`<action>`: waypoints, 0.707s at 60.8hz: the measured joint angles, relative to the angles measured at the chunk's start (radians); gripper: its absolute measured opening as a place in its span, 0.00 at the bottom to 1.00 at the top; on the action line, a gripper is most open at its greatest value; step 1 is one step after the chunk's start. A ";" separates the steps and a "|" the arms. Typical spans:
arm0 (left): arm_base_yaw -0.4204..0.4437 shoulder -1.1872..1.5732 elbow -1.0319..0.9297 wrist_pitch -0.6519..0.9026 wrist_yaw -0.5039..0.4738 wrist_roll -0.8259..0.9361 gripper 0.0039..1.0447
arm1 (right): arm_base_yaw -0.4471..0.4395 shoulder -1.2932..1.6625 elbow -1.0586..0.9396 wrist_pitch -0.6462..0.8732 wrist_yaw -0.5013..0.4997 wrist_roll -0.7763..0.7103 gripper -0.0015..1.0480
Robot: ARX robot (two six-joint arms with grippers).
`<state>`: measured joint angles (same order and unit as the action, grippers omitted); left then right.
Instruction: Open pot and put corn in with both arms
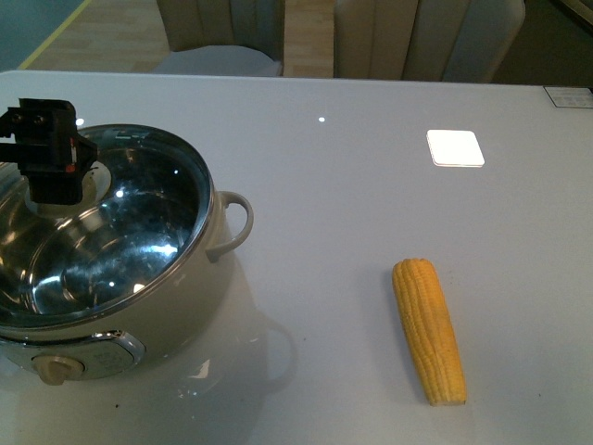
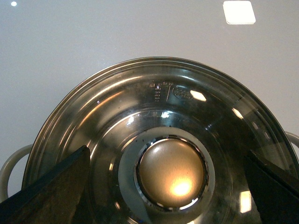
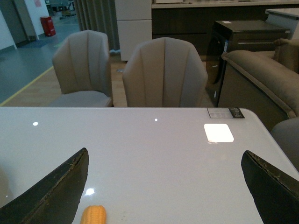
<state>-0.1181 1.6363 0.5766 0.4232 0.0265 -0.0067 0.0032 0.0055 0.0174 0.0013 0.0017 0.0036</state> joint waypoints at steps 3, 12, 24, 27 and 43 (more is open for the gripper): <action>0.000 0.022 0.021 -0.006 0.000 0.004 0.94 | 0.000 0.000 0.000 0.000 0.000 0.000 0.92; -0.003 0.074 0.077 -0.020 -0.005 0.010 0.94 | 0.000 0.000 0.000 0.000 0.000 0.000 0.92; -0.027 0.148 0.111 -0.024 -0.024 0.010 0.94 | 0.000 0.000 0.000 0.000 0.000 0.000 0.92; -0.031 0.161 0.113 -0.024 -0.028 0.010 0.94 | 0.000 0.000 0.000 0.000 0.000 0.000 0.92; -0.035 0.184 0.118 -0.014 -0.054 -0.011 0.94 | 0.000 0.000 0.000 0.000 0.000 0.000 0.92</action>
<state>-0.1535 1.8206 0.6945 0.4088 -0.0277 -0.0174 0.0032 0.0055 0.0174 0.0013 0.0017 0.0040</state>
